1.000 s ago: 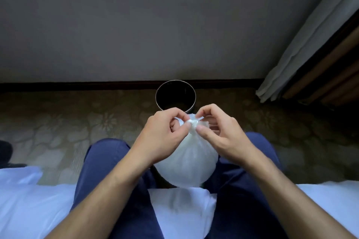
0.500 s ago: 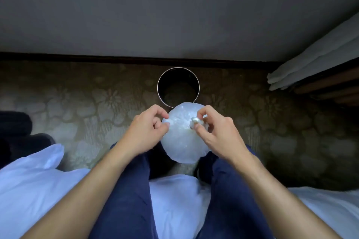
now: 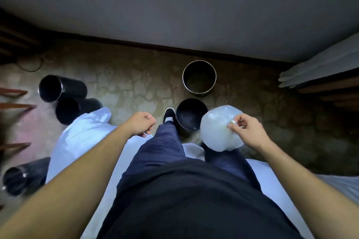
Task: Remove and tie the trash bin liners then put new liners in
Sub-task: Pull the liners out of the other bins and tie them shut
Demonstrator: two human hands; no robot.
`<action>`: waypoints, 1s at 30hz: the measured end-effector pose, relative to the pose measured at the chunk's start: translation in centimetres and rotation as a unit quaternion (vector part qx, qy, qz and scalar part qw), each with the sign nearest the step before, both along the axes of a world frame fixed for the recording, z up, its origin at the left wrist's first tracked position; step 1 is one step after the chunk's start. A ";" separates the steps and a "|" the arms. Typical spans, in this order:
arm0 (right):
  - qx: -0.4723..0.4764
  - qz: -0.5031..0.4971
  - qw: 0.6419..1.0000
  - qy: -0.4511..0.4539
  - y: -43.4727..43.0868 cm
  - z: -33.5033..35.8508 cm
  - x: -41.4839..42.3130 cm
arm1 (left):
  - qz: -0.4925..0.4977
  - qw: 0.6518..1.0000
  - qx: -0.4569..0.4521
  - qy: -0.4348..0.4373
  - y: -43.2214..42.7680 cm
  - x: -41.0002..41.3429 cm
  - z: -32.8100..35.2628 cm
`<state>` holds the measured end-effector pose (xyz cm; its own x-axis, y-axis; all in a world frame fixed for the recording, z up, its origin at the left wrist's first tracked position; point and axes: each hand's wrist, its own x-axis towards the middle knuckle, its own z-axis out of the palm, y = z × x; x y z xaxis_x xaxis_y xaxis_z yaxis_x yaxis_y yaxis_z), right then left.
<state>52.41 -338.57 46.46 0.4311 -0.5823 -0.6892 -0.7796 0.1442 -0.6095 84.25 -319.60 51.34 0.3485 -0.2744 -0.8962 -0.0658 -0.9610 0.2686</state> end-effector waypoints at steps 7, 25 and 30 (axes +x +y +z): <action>0.025 0.015 0.999 -0.040 -1.2 -0.5 2.9 | 0.081 0.994 -0.046 -0.048 2.3 0.5 2.9; -0.003 0.182 0.969 -0.165 3.1 5.6 30.3 | 0.183 0.980 -0.032 -0.076 16.5 13.2 1.5; -0.033 0.129 0.984 -0.119 6.1 5.7 35.9 | 0.071 0.994 -0.062 -0.049 16.1 24.9 1.5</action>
